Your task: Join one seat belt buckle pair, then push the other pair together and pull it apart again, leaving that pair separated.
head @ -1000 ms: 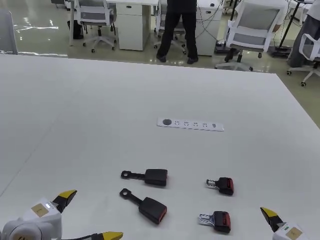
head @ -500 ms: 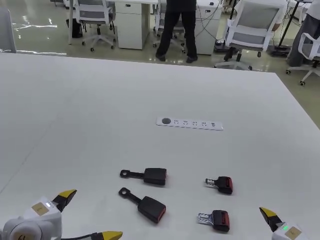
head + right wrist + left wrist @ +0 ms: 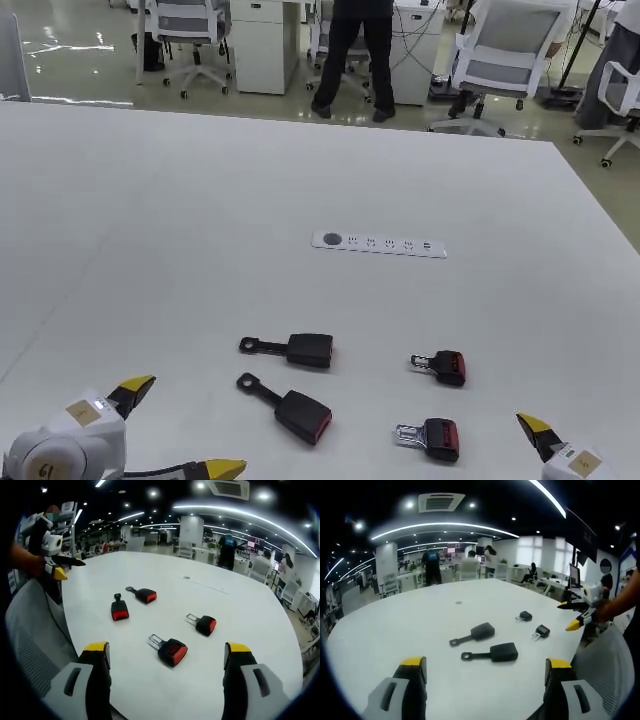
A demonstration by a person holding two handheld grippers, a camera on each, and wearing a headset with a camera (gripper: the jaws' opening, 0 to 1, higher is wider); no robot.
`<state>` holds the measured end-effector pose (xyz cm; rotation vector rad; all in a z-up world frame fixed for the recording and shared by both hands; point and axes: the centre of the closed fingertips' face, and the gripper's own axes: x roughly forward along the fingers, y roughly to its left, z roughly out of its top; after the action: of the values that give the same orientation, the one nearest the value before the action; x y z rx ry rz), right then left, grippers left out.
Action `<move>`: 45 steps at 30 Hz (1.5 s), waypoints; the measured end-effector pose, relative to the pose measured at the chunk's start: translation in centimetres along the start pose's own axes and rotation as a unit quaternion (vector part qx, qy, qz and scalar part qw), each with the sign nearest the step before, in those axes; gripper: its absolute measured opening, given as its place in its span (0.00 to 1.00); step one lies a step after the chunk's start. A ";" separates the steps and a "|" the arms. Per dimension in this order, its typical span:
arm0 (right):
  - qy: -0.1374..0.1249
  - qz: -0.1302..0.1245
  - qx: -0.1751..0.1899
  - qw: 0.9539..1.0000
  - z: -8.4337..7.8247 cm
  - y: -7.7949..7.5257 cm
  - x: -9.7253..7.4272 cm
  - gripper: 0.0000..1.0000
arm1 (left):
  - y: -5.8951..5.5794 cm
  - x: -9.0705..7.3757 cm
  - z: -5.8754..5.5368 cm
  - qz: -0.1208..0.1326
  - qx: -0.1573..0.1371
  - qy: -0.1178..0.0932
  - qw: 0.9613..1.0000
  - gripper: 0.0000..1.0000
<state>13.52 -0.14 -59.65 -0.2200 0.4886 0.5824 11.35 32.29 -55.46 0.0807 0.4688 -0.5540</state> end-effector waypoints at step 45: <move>0.019 0.032 0.003 0.999 -0.7 -0.2 2.0 0.92 | 0.3 2.5 -0.2 -0.028 0.007 0.026 0.999 0.99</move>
<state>14.85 0.42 -61.27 -0.2094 0.5357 0.6406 13.26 31.38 -56.79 0.0964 0.5186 -0.6107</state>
